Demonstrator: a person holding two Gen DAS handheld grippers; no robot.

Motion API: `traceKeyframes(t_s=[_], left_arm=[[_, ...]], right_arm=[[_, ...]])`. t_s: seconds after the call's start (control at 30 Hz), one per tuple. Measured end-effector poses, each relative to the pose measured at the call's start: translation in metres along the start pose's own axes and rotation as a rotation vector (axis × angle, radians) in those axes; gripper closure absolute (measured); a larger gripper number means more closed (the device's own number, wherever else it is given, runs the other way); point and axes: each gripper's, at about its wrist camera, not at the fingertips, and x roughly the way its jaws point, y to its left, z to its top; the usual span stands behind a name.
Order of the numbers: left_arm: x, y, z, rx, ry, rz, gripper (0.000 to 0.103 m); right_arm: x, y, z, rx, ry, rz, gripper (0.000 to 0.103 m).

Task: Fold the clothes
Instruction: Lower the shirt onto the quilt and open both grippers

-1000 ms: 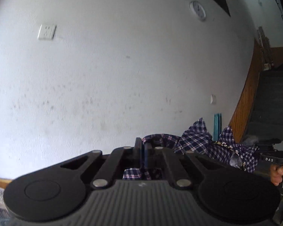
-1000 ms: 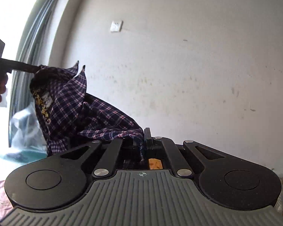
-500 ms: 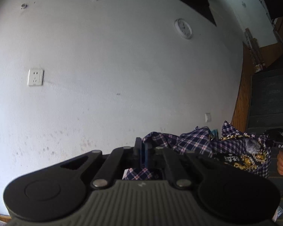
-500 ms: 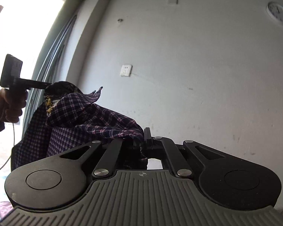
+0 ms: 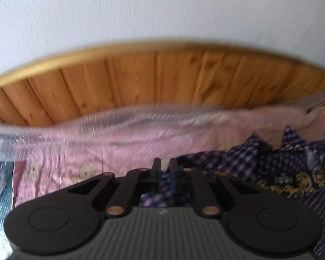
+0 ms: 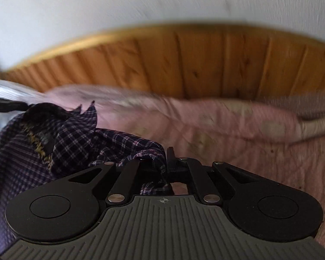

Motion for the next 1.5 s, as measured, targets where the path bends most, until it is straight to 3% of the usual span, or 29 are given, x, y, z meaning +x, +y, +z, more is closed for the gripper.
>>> traceKeyframes(t_s=[0.07, 0.1, 0.13, 0.27, 0.3, 0.4, 0.47, 0.53, 0.57, 0.6, 0.67, 0.77, 0.8, 0.87, 0.93, 0.97, 1.0, 1.03, 1.1, 1.17, 1.27, 1.3, 1.4, 1.5], left_arm=[[0.061, 0.007, -0.025, -0.059, 0.102, 0.069, 0.094], [0.084, 0.012, -0.036, -0.074, 0.128, 0.093, 0.094], [0.087, 0.016, -0.044, -0.047, 0.101, 0.094, 0.094], [0.094, 0.0, -0.05, 0.242, 0.002, 0.076, 0.086], [0.097, -0.008, -0.048, 0.31, -0.01, 0.076, 0.085], [0.114, -0.027, -0.044, 0.453, -0.042, 0.064, 0.083], [0.121, -0.041, -0.038, 0.496, -0.074, 0.029, 0.082], [0.126, -0.051, -0.03, 0.519, -0.105, -0.01, 0.078], [0.128, -0.051, -0.025, 0.507, -0.116, -0.013, 0.075], [0.129, -0.052, -0.019, 0.495, -0.126, -0.016, 0.075], [0.128, -0.047, -0.007, 0.431, -0.168, -0.012, 0.075], [0.122, -0.026, 0.014, 0.258, -0.225, -0.061, 0.075], [0.123, -0.023, 0.018, 0.242, -0.22, -0.092, 0.075], [0.124, -0.028, 0.017, 0.304, -0.203, -0.137, 0.075], [0.124, -0.041, 0.006, 0.431, -0.182, -0.177, 0.072], [0.125, -0.048, 0.0, 0.49, -0.17, -0.195, 0.071], [0.126, -0.054, -0.007, 0.539, -0.157, -0.206, 0.07], [0.128, -0.061, -0.014, 0.583, -0.145, -0.212, 0.069], [0.134, -0.069, -0.024, 0.611, -0.136, -0.191, 0.069], [0.138, -0.069, -0.025, 0.56, -0.136, -0.176, 0.069], [0.136, -0.058, -0.014, 0.445, -0.147, -0.184, 0.069], [0.133, -0.055, -0.009, 0.428, -0.159, -0.179, 0.069], [0.126, -0.043, 0.004, 0.371, -0.19, -0.175, 0.065], [0.126, -0.036, 0.012, 0.334, -0.192, -0.185, 0.056]], right_arm=[[0.057, -0.04, -0.034, 0.0, 0.097, -0.104, 0.082], [0.069, -0.046, -0.048, -0.031, 0.105, -0.126, 0.082], [0.073, -0.045, -0.056, -0.064, 0.085, -0.124, 0.082], [0.043, -0.022, -0.056, -0.25, -0.094, -0.091, 0.052], [0.034, -0.012, -0.057, -0.336, -0.14, -0.087, 0.041], [0.029, 0.018, -0.063, -0.623, -0.231, -0.059, 0.027], [0.039, 0.032, -0.067, -0.797, -0.235, -0.05, 0.029], [0.05, 0.036, -0.064, -0.886, -0.196, -0.016, 0.04], [0.055, 0.035, -0.062, -0.912, -0.169, 0.01, 0.056], [0.059, 0.032, -0.056, -0.901, -0.147, 0.036, 0.078], [0.067, 0.009, -0.027, -0.69, -0.126, 0.085, 0.103], [0.087, -0.061, 0.021, -0.07, -0.126, 0.124, 0.1], [0.092, -0.079, 0.025, 0.037, -0.118, 0.111, 0.099], [0.084, -0.083, 0.024, 0.002, -0.152, 0.113, 0.098], [0.066, -0.061, 0.015, -0.175, -0.172, 0.215, 0.094], [0.06, -0.043, 0.006, -0.313, -0.172, 0.237, 0.082], [0.053, -0.023, -0.009, -0.468, -0.181, 0.229, 0.058], [0.045, -0.004, -0.024, -0.623, -0.189, 0.22, 0.049], [0.039, 0.025, -0.05, -0.85, -0.184, 0.207, 0.044], [0.047, 0.042, -0.063, -0.924, -0.148, 0.227, 0.044], [0.061, 0.055, -0.061, -0.898, -0.167, 0.225, 0.045], [0.067, 0.054, -0.052, -0.853, -0.165, 0.208, 0.054], [0.078, 0.029, -0.011, -0.561, -0.237, 0.16, 0.058], [0.076, -0.017, 0.024, -0.186, -0.308, 0.127, 0.051]])
